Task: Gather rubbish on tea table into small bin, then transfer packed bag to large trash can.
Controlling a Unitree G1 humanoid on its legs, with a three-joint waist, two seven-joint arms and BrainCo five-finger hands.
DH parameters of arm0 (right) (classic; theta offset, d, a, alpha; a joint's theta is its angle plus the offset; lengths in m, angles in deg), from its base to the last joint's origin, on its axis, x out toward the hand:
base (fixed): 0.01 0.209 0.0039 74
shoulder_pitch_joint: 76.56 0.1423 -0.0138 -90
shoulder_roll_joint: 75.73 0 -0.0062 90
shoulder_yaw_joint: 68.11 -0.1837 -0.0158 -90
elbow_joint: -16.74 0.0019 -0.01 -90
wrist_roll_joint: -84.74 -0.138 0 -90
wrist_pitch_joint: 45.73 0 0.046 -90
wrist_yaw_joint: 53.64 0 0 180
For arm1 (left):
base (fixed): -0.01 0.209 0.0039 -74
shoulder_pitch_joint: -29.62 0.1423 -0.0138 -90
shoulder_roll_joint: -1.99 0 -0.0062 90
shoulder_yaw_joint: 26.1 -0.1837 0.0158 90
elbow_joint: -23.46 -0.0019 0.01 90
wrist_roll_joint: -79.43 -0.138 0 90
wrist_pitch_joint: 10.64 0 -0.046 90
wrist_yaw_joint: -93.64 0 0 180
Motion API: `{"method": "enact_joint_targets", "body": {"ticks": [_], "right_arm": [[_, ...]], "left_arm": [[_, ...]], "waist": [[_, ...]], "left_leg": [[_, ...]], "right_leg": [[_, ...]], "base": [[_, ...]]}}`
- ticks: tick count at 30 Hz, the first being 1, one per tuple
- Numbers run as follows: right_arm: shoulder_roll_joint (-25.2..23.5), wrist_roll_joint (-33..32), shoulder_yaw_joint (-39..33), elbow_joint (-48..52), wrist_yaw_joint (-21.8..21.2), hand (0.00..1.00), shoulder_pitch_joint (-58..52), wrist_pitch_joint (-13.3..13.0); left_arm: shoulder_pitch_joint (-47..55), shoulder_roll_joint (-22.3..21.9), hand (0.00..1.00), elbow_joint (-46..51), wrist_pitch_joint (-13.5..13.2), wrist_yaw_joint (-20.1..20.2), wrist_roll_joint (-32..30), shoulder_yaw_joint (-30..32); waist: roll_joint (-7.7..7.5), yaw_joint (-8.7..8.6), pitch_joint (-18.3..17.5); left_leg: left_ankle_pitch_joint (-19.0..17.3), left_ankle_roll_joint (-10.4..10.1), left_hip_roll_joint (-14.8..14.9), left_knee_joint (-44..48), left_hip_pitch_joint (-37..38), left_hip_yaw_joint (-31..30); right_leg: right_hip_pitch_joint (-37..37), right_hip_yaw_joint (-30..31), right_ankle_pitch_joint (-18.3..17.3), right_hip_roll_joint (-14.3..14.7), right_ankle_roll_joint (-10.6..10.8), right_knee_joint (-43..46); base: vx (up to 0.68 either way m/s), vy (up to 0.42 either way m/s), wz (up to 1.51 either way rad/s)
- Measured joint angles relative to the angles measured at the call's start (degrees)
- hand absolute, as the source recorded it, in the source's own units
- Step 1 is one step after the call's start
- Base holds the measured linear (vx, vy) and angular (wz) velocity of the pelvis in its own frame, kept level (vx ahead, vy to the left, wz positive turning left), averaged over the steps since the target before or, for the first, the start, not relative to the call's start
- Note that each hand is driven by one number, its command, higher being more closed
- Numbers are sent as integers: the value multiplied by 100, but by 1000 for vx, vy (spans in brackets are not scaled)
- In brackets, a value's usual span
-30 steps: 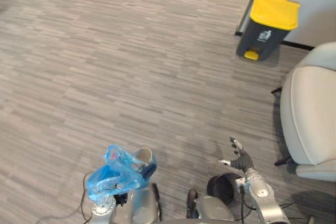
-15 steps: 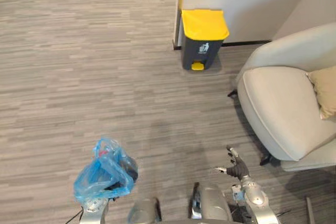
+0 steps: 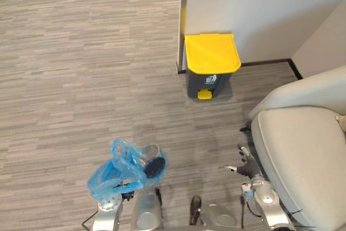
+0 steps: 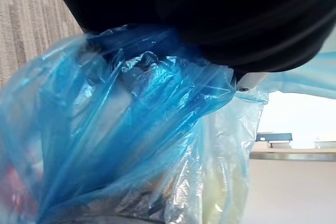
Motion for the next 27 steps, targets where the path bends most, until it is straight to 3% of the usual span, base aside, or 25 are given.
{"method": "enact_joint_targets", "body": {"ticks": [1, 3, 4, 6, 8, 9, 11, 13, 14, 15, 16, 18, 20, 22, 23, 24, 25, 26, 27], "right_arm": [[-68, 2, -25, -104, 24, 0, 20, 36], [-88, 12, -23, -100, 35, 0, -11, 48], [-106, 23, -18, -101, 30, 0, 12, 50], [-204, 95, -2, -111, 5, 0, 28, 49], [-244, 218, 57, -146, -2, 0, -21, 54], [-242, 233, 176, -146, -2, 0, -80, 54], [-247, 235, 226, -146, -5, 0, -110, 56], [-224, 234, 222, -225, -5, 0, -92, 59], [-215, 234, 215, -260, -2, 0, -90, 73], [-216, 234, 212, -274, 1, 0, -153, 73], [-131, 233, 175, -426, 4, 0, -143, 85], [-94, 232, 95, -397, 7, 0, -128, 95], [-147, 223, -41, -389, 29, 0, -133, 120], [-228, 173, -123, -192, 106, 0, -257, 141], [-257, 156, -124, -150, 118, 0, -253, 138], [-280, 93, -147, -87, 127, 0, -167, 139], [-289, 23, -158, -9, 128, 0, -163, 133], [-438, -27, -173, 19, 135, 0, -199, 131], [-456, -59, -195, 26, 127, 0, -247, 128]], "left_arm": [[31, 37, 100, -43, 16, -1, 2, 32], [17, -1, 100, 46, 10, -10, 0, 68], [34, -10, 100, 42, 12, -14, 0, 59], [139, 42, 100, 35, 18, -12, -1, 44], [138, 168, 100, 47, 18, -49, -2, 1], [121, 253, 100, 47, 18, -125, -2, 6], [87, 282, 100, 57, 17, -131, 0, 6], [67, 311, 100, 62, 12, -138, 4, 33], [66, 310, 100, 62, 4, -144, 4, 63], [75, 347, 100, 31, 2, -156, 4, 110], [30, 228, 100, -123, 25, -164, 1, 120], [34, 183, 100, -123, 13, -161, 1, 120], [36, 104, 100, -121, 13, -128, 0, 115], [39, 86, 100, 38, -1, -105, 1, 109], [35, 86, 100, 55, -5, -106, 1, 109], [5, 78, 100, 71, -1, -106, 0, 97], [-7, 66, 100, 81, 0, -107, 1, 80], [6, 82, 100, 47, 18, -120, -1, 63], [-29, 60, 100, 50, 18, -118, -3, 20]], "waist": [[-142, 2, 14], [-404, 12, -126], [-412, 20, -124], [-412, -47, -117], [-410, -159, -116], [-416, -184, -120], [-401, -197, -120], [-367, -205, -111], [-365, -194, -111], [-412, -197, -136], [-219, -215, -179], [-184, -159, -258], [-196, -181, -250], [-227, -152, -229], [-235, -143, -226], [-196, -151, -230], [-167, -139, -230], [-258, -6, -253], [-373, -12, -326]], "left_leg": [[266, 287, -75, 197, 68, 50], [-474, 434, -331, 549, 106, 362], [-620, 472, -353, 621, 187, 444], [-940, 617, -466, 658, 660, 588], [-1158, 687, -494, 605, 1107, 586], [-1204, 693, -488, 430, 1461, 587], [-1192, 672, -423, 273, 1732, 581], [-1211, 610, -313, 261, 1940, 518], [-1280, 479, -257, 271, 2045, 483], [-1431, 226, -226, 331, 2192, 419], [-1501, 98, -69, 474, 2242, 237], [-1254, -137, 6, 942, 2021, 126], [-1466, -120, 63, 1171, 1947, 127], [-1499, -117, 379, 1457, 1756, 223], [-1527, -66, 468, 1390, 1653, 249], [-1409, -26, 610, 725, 1543, 353], [-1152, -123, 647, 407, 1534, 377], [-1151, -82, 472, 421, 1601, 561], [-1147, -74, 344, 347, 1644, 572]], "right_leg": [[67, 169, -271, -111, 81, 143], [-286, 477, -502, -555, 449, 1036], [-416, 569, -527, -628, 534, 1460], [-1050, 642, -297, -877, 1237, 3282], [-1471, 490, -404, -950, 1051, 4299], [-1835, 266, -564, -954, 743, 4400], [-2295, 5, -671, -921, 545, 4014], [-2601, -97, -574, -777, 433, 3040], [-2645, -121, -248, -604, 356, 2287], [-2537, -70, 1101, -462, 186, 1302], [-2331, -202, 1256, -323, 44, 1186], [-2124, -222, 1207, -270, -17, 916], [-1758, -210, 1161, -325, -61, 729], [-1258, -231, 885, -326, 14, 695], [-1200, -231, 794, -327, 73, 738], [-1256, -241, 675, -317, 184, 951], [-1311, -237, 576, -298, 289, 1068], [-1410, -170, 451, -455, 409, 1162], [-1334, -174, 461, -552, 440, 1017]], "base": [[496, 226, -34], [582, 256, -39], [476, 223, -53], [418, 180, -30], [472, 106, 7], [456, 32, 11], [475, -40, 11], [436, -98, 16], [467, -114, 19], [580, -129, 29], [479, -95, 18], [428, -102, 4], [359, -74, 20], [302, 68, 36], [243, 186, 15], [98, 115, -1], [175, 223, -27], [135, 177, -20], [158, 212, -16]]}}
